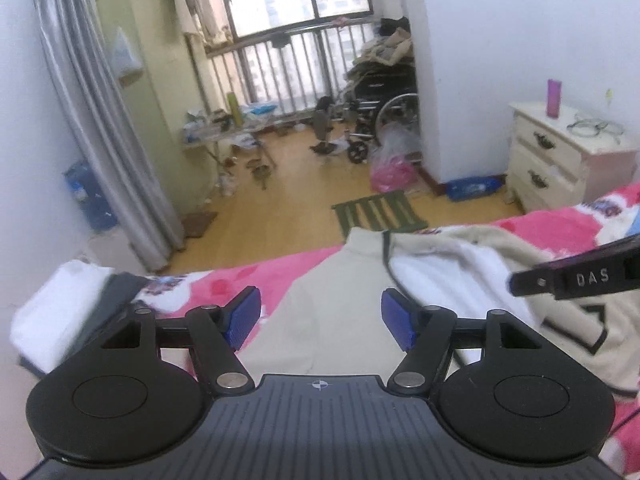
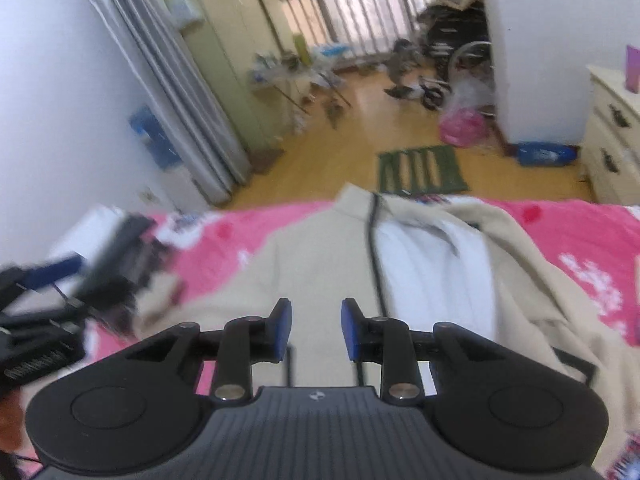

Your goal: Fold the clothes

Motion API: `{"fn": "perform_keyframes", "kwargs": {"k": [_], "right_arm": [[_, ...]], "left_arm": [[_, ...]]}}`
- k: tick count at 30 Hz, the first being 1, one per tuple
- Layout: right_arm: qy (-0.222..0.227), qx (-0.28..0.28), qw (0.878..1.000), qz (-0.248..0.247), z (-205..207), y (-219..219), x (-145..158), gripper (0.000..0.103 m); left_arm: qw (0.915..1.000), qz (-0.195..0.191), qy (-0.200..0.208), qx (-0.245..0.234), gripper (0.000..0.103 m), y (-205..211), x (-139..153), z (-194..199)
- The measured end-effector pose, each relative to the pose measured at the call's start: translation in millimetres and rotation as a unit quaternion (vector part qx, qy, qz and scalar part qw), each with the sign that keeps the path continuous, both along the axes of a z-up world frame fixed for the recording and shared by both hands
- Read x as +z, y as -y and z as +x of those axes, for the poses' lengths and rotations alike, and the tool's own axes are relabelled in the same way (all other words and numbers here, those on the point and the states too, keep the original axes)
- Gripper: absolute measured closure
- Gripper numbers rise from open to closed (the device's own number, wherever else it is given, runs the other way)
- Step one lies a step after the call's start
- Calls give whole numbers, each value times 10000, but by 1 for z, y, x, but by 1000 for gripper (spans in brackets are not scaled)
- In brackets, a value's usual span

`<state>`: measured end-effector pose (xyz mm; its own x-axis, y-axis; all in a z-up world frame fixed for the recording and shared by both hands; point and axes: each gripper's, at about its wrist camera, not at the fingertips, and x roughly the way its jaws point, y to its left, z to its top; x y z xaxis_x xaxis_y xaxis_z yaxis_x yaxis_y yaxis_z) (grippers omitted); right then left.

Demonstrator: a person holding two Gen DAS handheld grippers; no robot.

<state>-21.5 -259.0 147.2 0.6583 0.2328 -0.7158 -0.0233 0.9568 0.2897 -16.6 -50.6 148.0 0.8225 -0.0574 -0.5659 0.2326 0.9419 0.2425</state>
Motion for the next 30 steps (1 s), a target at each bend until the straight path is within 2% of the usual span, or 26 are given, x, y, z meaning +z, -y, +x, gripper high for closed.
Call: {"fn": "perform_keyframes", "kwargs": {"k": [3,7,14,22,30], "right_arm": [[-18,6,9997,-252,-9,-3,-2,74],[63,-121,9997,-218,-19,1,3,74],[1,18,9998,-208,-23,-1,-2,74],[-11,238,9995,-208,-22,-11,-6,74],[83,34,9999,87,-25,15,-16,72]], "left_arm": [[9995,199,75,228,35,1,0,-5],[9986,235,96,462,35,1,5,-10],[9982,407,78,436,33,3,0,-13],[9985,349,-91,414,32,3,-7,-12],[9989,300,-277,238,32,-16,-14,16]]}}
